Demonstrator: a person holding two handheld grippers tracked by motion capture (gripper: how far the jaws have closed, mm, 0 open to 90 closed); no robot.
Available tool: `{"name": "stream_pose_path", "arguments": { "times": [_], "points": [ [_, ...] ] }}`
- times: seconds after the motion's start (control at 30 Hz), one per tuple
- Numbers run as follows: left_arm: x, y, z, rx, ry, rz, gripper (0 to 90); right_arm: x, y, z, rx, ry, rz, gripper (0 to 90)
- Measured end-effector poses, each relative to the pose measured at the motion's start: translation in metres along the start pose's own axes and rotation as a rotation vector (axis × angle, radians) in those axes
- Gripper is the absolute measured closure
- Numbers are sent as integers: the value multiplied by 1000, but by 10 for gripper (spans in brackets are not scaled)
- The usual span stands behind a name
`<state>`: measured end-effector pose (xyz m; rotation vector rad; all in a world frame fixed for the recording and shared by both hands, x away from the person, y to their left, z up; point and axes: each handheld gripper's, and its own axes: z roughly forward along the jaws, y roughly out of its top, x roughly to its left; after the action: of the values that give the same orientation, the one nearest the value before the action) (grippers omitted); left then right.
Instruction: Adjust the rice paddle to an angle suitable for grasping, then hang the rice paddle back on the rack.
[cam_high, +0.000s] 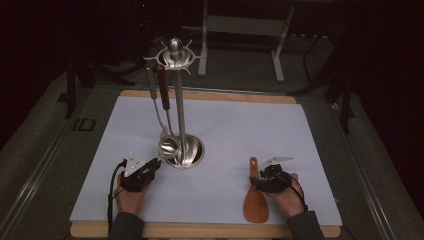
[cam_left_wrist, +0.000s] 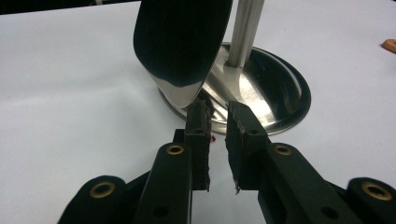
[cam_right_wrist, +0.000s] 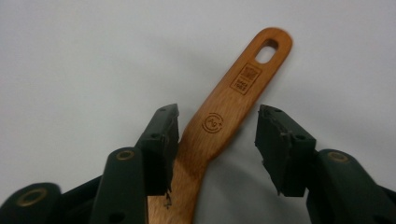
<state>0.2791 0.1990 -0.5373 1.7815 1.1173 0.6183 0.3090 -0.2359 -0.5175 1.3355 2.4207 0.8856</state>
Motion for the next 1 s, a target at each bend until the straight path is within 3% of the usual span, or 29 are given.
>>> {"name": "stream_pose_path", "arguments": {
  "times": [0.13,0.2,0.33,0.7,0.87,0.93,1.0],
  "points": [
    [0,0,0,-1,-1,-2,786,3,3,6,13,-23,-14,472],
    [0,0,0,-2,-1,-2,785,7,8,8,35,-57,-43,520],
    [0,0,0,-1,-1,-1,785,8,13,9,59,-65,-68,544],
    [0,0,0,0,1,0,784,-9,21,3,152,-103,-184,648],
    [0,0,0,1,1,1,783,-15,24,2,189,-93,-227,651],
    [0,0,0,1,-1,0,782,-20,29,2,233,-88,-273,653],
    [0,0,0,1,0,-1,781,-25,33,3,262,-67,-262,654]
  ]
}}
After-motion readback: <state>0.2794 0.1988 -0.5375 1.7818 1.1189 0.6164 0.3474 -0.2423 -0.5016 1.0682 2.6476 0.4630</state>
